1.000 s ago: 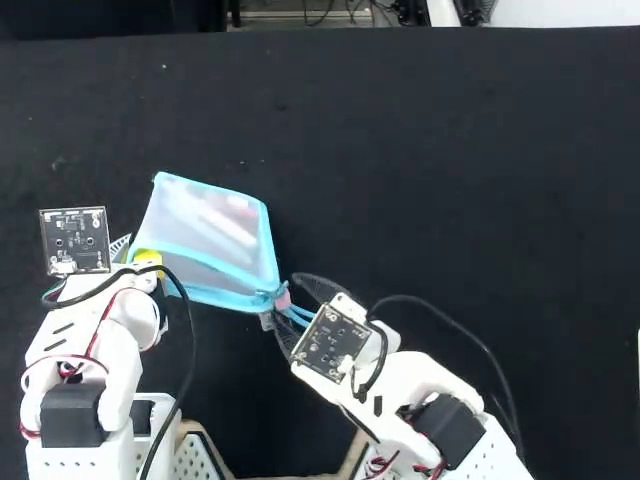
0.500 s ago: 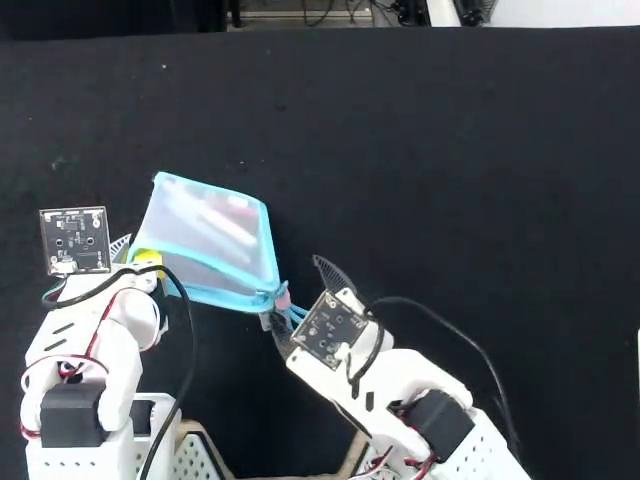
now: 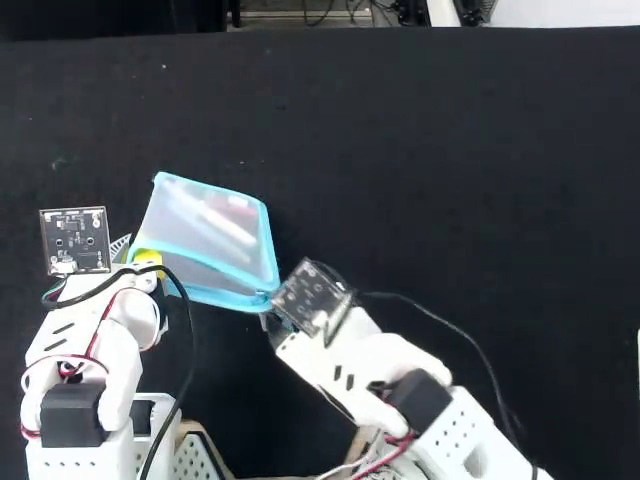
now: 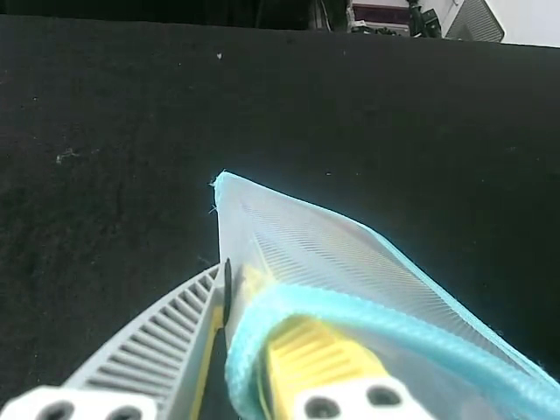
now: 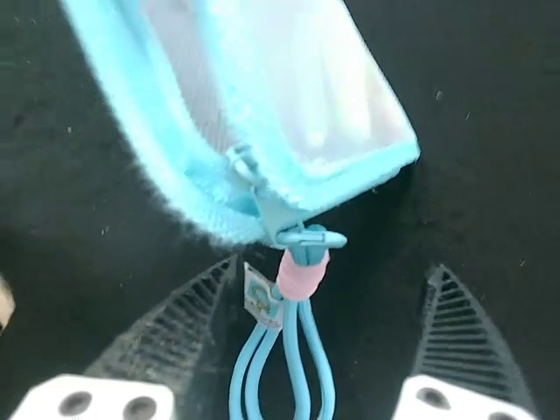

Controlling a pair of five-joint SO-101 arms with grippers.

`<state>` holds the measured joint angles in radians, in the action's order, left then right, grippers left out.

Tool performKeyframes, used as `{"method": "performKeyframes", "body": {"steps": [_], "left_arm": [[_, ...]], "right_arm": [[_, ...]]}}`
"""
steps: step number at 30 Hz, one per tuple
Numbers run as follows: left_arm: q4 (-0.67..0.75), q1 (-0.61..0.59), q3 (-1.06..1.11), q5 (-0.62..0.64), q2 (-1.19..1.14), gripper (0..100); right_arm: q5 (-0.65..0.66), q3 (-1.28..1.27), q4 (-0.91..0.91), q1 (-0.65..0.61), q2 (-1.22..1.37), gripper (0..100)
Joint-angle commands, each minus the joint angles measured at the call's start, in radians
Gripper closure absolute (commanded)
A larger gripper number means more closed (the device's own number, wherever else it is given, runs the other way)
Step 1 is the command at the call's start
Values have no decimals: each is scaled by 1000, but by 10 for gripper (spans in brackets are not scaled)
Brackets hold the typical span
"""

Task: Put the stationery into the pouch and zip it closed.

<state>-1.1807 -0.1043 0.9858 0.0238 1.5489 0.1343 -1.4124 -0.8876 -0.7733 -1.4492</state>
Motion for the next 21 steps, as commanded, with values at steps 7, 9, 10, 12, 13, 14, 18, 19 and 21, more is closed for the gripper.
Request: {"method": "performKeyframes", "body": {"steps": [7, 9, 10, 12, 13, 14, 18, 19, 21], "left_arm": [[20, 4, -22, 3, 11, 970], [20, 4, -22, 3, 11, 970], [20, 4, -22, 3, 11, 970], [20, 4, -21, 3, 11, 970], [20, 4, -21, 3, 11, 970], [20, 4, -21, 3, 11, 970], [20, 4, -21, 3, 11, 970], [20, 4, -21, 3, 11, 970], [20, 4, -21, 3, 11, 970]], "right_arm": [[-11, -82, 354, 12, 101, 699], [-11, -107, 408, 12, 101, 751], [-9, -111, 423, 12, 102, 783], [-5, -110, 427, 15, 107, 838], [-3, -110, 425, 17, 107, 861], [-2, -110, 425, 18, 102, 881], [115, -97, 420, 26, 102, 992], [146, -90, 404, 41, 101, 979], [167, -51, 341, 74, 101, 988]]}}
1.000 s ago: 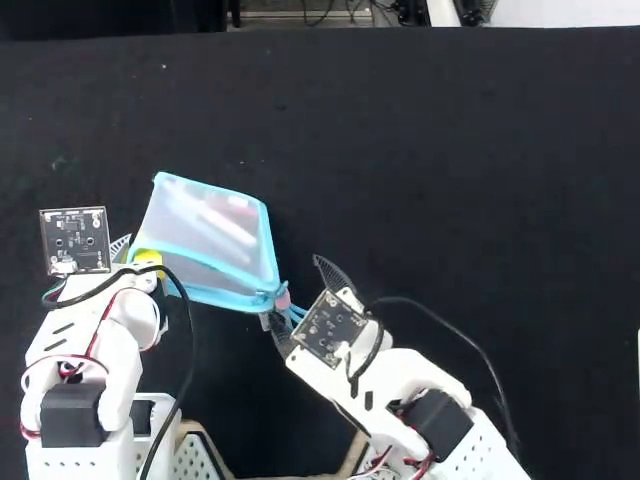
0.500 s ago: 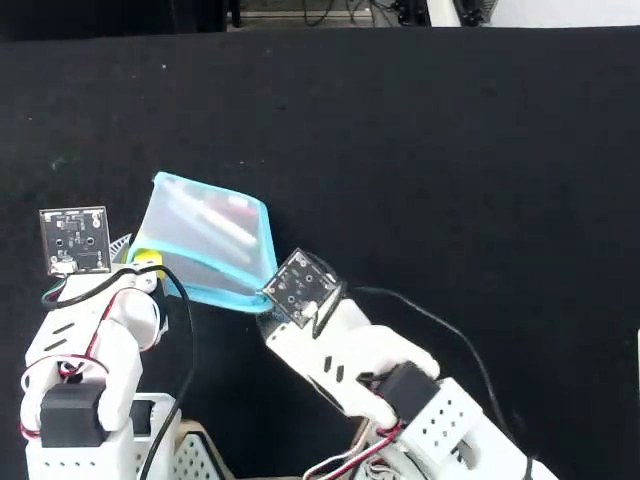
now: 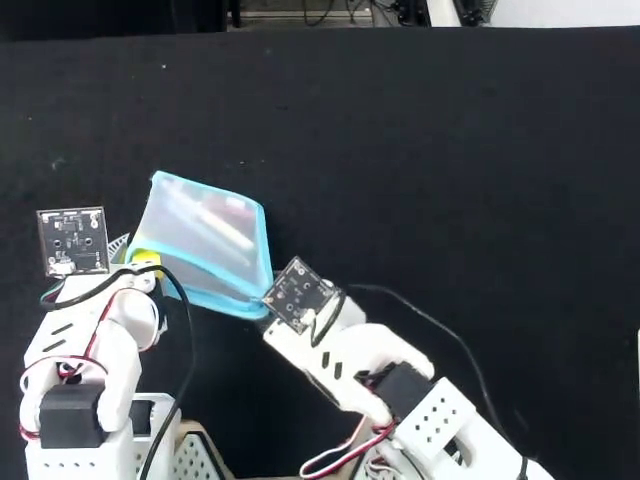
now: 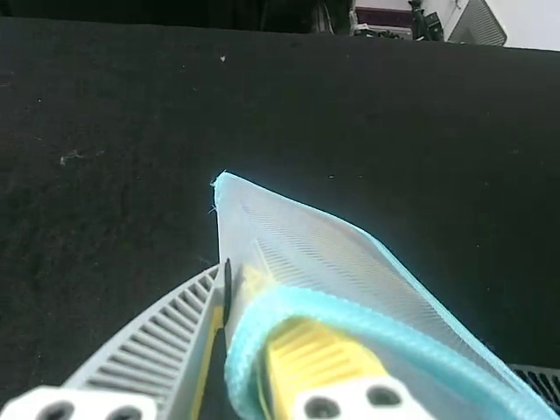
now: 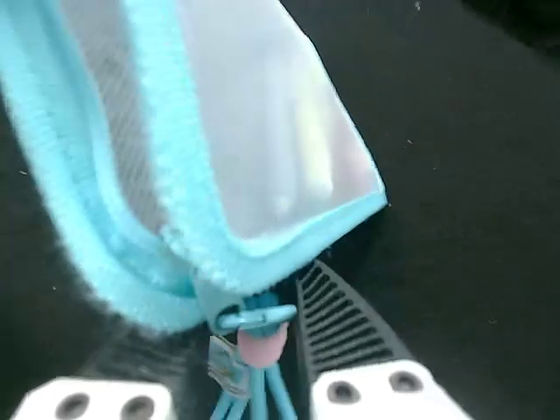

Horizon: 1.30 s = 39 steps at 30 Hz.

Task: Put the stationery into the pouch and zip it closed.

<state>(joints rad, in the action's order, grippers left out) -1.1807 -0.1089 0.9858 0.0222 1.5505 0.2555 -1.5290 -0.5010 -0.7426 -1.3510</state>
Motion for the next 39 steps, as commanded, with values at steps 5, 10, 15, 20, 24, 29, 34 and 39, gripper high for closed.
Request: {"method": "performKeyframes", "body": {"steps": [5, 10, 15, 20, 24, 29, 34, 39], "left_arm": [[20, 8, -19, 5, 9, 970], [20, 8, -19, 5, 9, 970], [20, 8, -19, 5, 9, 970], [20, 8, -19, 5, 9, 970], [20, 8, -19, 5, 9, 970], [21, 8, -21, 5, 9, 970], [21, 8, -19, 5, 9, 970], [21, 8, -19, 5, 9, 970]], "right_arm": [[51, 226, -308, 87, 2, 987], [52, 321, -456, 87, 2, 987], [52, 406, -545, 91, 2, 987], [52, 527, -609, 91, 5, 987], [54, 581, -605, 86, 10, 987], [55, 674, -601, 86, 12, 987], [124, 684, -493, 86, 19, 987], [127, 697, -410, 84, 139, 987]]}}
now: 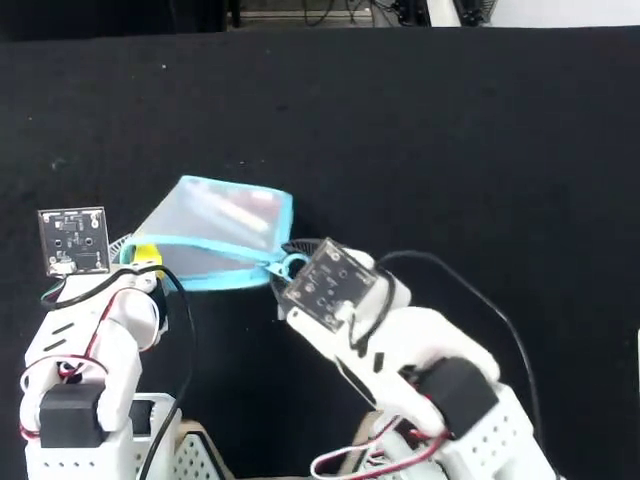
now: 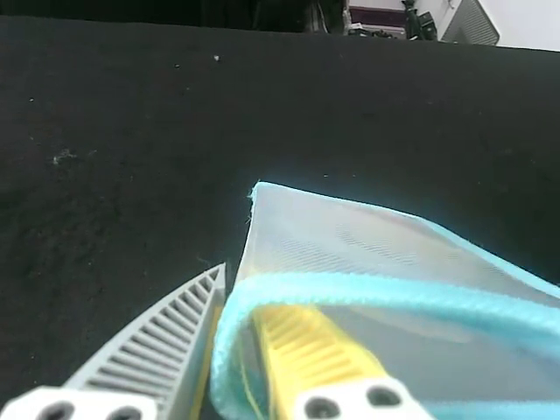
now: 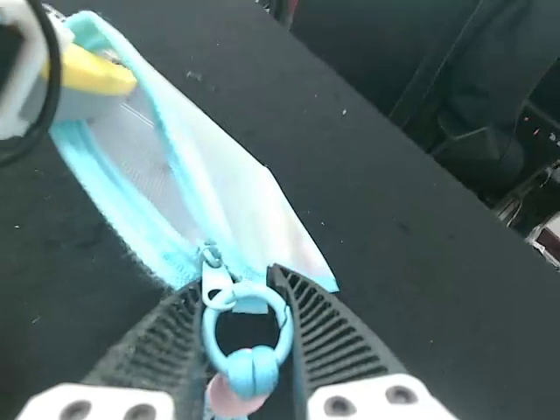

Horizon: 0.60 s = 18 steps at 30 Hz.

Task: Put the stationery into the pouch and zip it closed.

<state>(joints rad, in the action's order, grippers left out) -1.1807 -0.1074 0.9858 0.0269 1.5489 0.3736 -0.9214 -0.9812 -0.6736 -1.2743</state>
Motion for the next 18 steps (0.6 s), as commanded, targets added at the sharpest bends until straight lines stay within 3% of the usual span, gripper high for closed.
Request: {"method": "performKeyframes", "body": {"steps": [1, 7, 18], "left_arm": [[21, 7, -19, 0, 11, 970], [21, 7, -19, 0, 11, 970], [21, 7, -27, 6, 11, 970]], "right_arm": [[9, 96, 81, 15, 96, 987], [5, 117, 60, 14, 216, 987], [-15, 116, -34, 14, 85, 987]]}}
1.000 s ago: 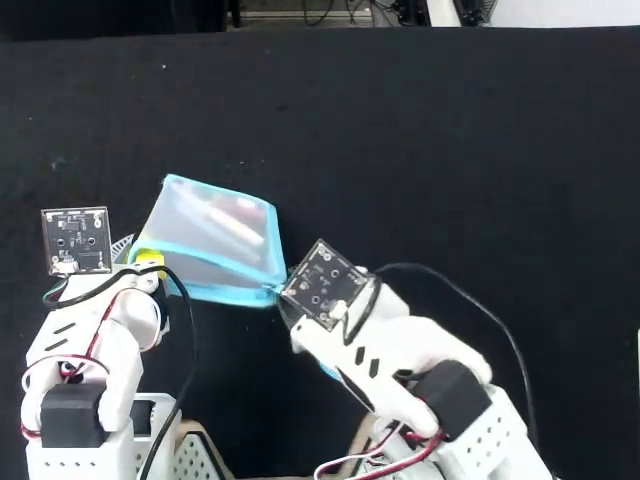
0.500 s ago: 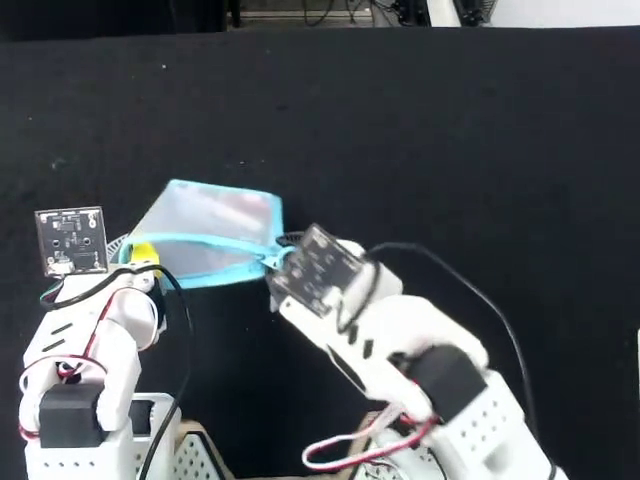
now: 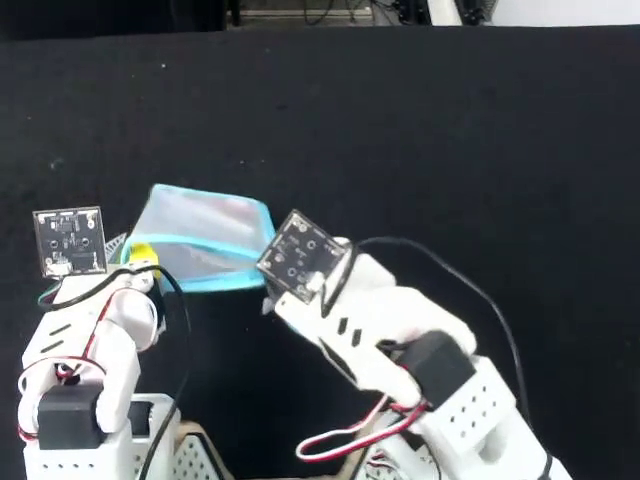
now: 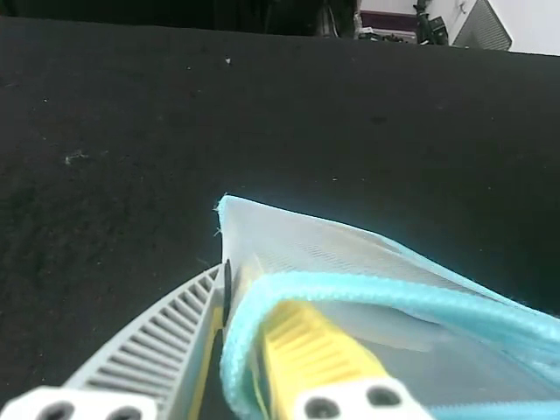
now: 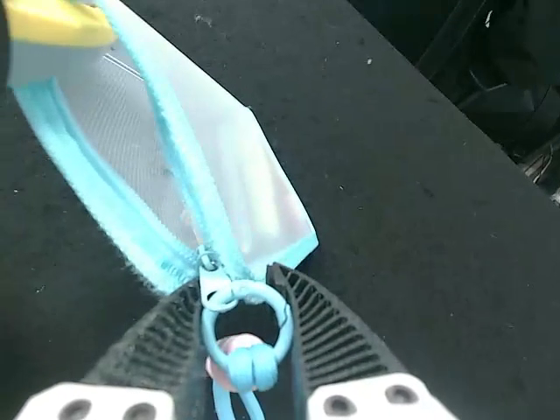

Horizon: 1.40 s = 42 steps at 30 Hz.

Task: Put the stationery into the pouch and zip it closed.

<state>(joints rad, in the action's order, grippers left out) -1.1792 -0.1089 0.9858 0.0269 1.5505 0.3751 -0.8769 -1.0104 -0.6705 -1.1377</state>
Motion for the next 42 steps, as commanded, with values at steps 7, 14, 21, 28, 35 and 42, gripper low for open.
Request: {"method": "performKeyframes", "body": {"steps": [7, 14, 21, 28, 35, 42], "left_arm": [[18, 8, -28, 8, 9, 851], [18, 8, -28, 6, 11, 795], [18, -111, -59, 3, 11, 795], [20, -213, -77, 8, 11, 795], [20, -213, -77, 8, 11, 795], [20, -219, -77, 8, 11, 795]], "right_arm": [[-46, 70, -5, 11, -64, 987], [-48, 70, 0, 11, -64, 987], [-48, 56, 3, 12, -65, 987], [-48, 65, 29, 17, -64, 987], [-48, 145, 32, 18, -62, 988], [-41, 205, 38, 18, -53, 988]]}}
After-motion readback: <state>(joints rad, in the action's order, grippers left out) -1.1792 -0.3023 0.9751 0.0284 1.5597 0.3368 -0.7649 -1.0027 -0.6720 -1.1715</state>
